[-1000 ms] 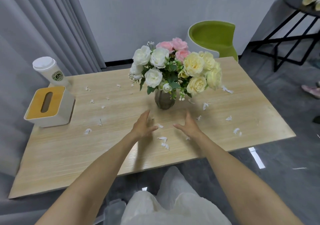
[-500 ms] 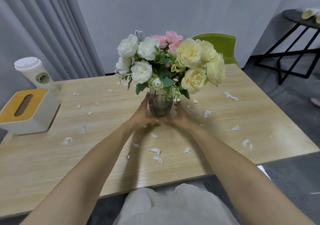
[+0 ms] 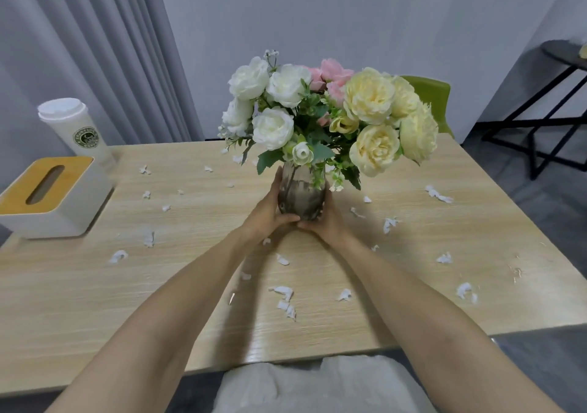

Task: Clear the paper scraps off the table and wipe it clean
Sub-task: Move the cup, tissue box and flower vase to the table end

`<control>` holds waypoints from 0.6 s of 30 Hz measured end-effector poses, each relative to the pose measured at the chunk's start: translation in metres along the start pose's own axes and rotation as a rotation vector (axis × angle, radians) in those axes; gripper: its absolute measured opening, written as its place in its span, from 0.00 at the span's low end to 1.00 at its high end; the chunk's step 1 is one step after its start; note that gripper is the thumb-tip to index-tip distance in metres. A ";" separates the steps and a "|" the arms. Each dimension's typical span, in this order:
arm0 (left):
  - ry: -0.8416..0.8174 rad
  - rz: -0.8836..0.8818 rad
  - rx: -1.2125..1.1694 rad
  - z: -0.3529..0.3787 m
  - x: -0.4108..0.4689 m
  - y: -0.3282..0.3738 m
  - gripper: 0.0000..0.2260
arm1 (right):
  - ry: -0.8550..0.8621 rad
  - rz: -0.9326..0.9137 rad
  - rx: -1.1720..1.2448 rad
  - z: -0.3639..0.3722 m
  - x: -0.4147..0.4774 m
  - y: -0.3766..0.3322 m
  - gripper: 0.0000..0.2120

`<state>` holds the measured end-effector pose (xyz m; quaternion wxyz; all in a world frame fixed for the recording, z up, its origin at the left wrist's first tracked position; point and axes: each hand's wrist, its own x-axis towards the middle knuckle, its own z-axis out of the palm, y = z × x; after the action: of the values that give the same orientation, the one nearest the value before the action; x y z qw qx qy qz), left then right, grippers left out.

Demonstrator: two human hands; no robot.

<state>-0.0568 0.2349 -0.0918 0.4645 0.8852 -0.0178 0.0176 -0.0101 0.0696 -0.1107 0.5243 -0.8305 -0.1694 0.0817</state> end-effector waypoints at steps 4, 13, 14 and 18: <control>-0.052 -0.026 0.044 -0.012 -0.003 0.018 0.50 | -0.038 0.017 0.021 -0.010 -0.007 -0.013 0.54; 0.006 -0.179 -0.084 -0.053 -0.035 0.073 0.50 | -0.244 0.045 0.006 -0.037 -0.015 -0.094 0.61; 0.021 -0.193 -0.099 -0.061 -0.039 0.077 0.50 | -0.260 0.019 -0.011 -0.036 -0.012 -0.102 0.60; 0.105 -0.253 -0.133 -0.099 -0.057 0.087 0.50 | -0.339 -0.091 -0.039 -0.021 -0.001 -0.135 0.58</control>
<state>-0.1198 0.2677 0.0328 0.5208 0.8456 0.1172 0.0041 -0.0314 0.1047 0.0201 0.4752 -0.8063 -0.2943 0.1937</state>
